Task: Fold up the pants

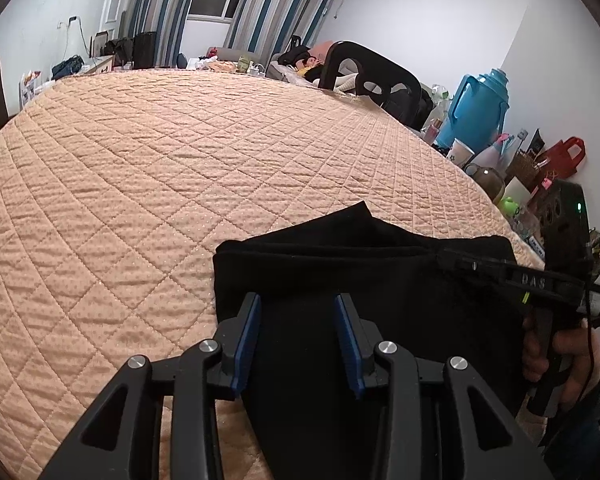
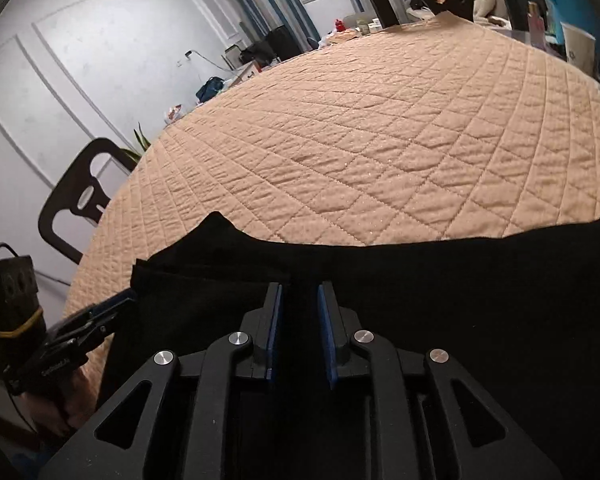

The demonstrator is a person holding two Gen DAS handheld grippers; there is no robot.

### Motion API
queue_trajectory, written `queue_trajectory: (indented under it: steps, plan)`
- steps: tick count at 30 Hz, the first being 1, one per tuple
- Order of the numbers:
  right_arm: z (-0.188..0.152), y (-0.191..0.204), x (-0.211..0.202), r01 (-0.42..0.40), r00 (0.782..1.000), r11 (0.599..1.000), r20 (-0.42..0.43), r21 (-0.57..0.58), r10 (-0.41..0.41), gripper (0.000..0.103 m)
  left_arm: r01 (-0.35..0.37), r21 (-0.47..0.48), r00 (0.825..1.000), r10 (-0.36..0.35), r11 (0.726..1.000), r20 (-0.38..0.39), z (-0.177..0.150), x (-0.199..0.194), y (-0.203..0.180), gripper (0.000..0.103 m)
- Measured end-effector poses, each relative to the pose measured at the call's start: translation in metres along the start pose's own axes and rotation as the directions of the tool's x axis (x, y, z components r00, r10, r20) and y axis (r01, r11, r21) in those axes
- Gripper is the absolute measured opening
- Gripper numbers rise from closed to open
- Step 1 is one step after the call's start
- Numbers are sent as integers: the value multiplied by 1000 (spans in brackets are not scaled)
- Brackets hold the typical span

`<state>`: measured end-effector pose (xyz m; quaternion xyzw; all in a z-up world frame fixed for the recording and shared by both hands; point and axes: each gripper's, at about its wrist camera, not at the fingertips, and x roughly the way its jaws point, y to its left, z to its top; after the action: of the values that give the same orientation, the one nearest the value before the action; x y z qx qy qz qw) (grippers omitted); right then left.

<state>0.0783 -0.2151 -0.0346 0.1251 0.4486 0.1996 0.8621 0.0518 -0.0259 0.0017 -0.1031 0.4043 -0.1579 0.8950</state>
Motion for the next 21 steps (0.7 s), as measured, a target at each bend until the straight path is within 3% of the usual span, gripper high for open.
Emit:
queue_trajectory:
  steps: [4, 8, 11, 15, 21]
  plan:
    - [9, -1, -10, 115, 993, 993, 41, -1, -115, 18, -21, 7, 1000, 21, 1000, 6, -1, -4, -1, 41]
    - [-14, 15, -38, 16, 998, 998, 67, -68, -11, 18, 1, 34, 1000, -1, 999, 15, -14, -22, -11, 41]
    - [-43, 28, -49, -6, 998, 991, 57, -133, 14, 18, 23, 61, 1000, -24, 998, 5, -31, -33, -18, 41]
    - [-90, 39, -53, -2, 1000, 977, 24, -213, 7, 18, 30, 85, 1000, -30, 996, -5, -56, -48, -24, 41]
    - [-129, 41, -75, 69, 993, 955, 112, -288, -38, 22, 1, 128, 999, -6, 992, 41, -85, -63, -34, 41]
